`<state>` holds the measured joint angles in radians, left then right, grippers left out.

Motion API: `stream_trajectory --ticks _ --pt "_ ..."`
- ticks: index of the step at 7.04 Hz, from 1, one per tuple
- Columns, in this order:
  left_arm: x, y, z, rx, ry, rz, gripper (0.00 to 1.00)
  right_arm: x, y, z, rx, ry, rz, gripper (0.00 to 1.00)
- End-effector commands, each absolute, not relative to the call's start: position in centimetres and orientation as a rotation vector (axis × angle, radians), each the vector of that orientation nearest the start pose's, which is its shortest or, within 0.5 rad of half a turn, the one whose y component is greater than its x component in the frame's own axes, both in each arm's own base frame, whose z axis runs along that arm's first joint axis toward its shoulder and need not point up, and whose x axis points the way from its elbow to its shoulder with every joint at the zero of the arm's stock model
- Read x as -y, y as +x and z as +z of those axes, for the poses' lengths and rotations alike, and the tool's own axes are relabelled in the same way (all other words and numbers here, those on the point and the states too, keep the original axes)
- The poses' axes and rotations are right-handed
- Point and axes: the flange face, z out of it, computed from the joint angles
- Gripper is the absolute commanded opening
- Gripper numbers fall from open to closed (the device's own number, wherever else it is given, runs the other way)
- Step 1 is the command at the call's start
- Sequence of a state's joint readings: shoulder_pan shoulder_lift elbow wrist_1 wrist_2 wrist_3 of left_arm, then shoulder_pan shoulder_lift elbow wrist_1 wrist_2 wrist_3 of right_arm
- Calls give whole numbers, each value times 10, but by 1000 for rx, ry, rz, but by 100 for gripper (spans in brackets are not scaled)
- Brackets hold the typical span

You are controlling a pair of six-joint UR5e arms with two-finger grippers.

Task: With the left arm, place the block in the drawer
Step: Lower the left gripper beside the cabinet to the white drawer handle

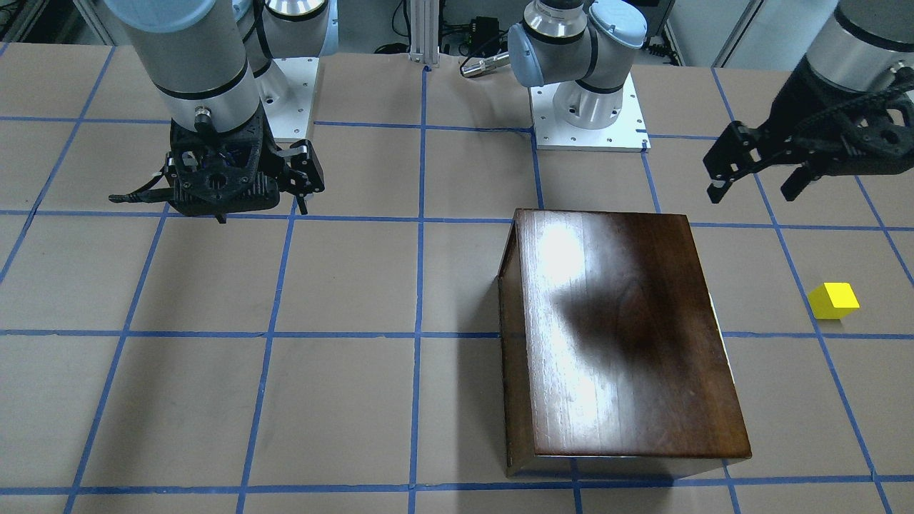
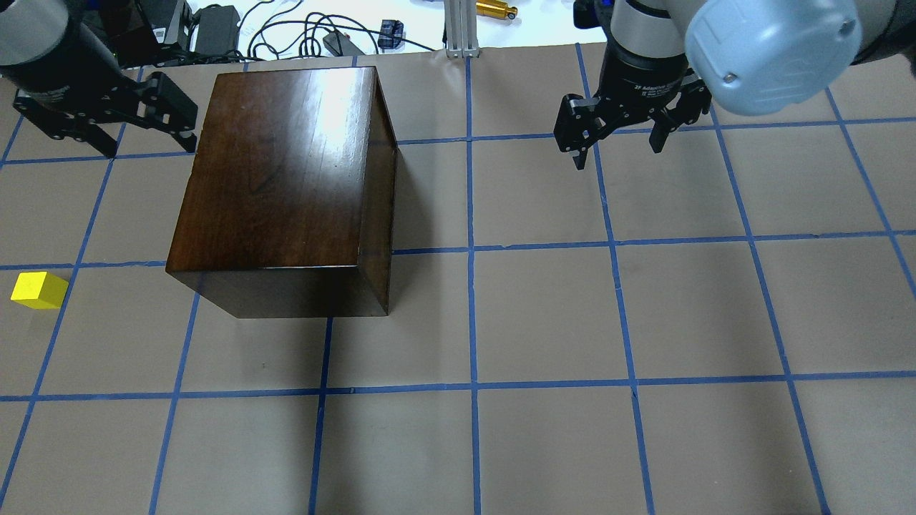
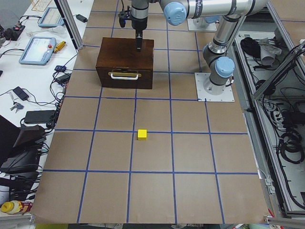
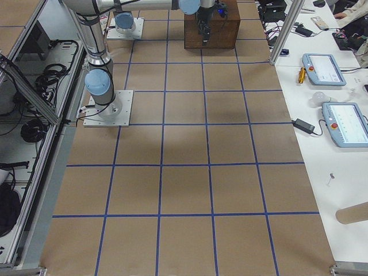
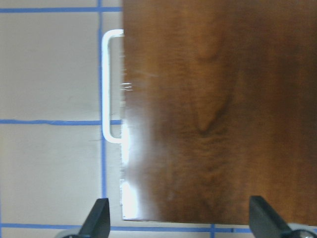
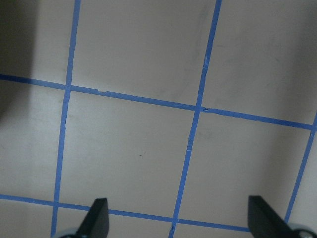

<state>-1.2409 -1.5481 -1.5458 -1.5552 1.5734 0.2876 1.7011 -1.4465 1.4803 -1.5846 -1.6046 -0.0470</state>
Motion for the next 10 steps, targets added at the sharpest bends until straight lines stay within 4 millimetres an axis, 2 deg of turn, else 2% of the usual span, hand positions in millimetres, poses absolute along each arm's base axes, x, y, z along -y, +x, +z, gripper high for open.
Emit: stream_trajectory --ticks 1,2,3,5,6,7,8,9,10 --pt "495 118 505 -3125 -38 -41 100 521 199 469 -3164 -280 29 100" --pt "497 144 497 -3142 -112 -31 100 521 199 469 -3164 -280 29 100" --pt "506 158 482 -3160 -138 5 100 521 199 469 -3164 -280 29 100" --pt "532 165 451 -3266 -144 12 100 521 199 469 -3164 -280 29 100" --pt "543 171 429 -3295 -72 61 100 521 199 469 -3163 -283 29 100" --pt "556 172 404 -3377 78 35 100 521 199 469 -3163 -283 29 100" --pt "573 174 370 -3468 117 3 100 521 199 469 -3164 -280 29 100" --pt "586 178 348 -3506 129 -5 100 521 199 469 -3163 -283 29 100" --pt "590 180 330 -3532 117 28 100 521 199 469 -3163 -283 29 100"
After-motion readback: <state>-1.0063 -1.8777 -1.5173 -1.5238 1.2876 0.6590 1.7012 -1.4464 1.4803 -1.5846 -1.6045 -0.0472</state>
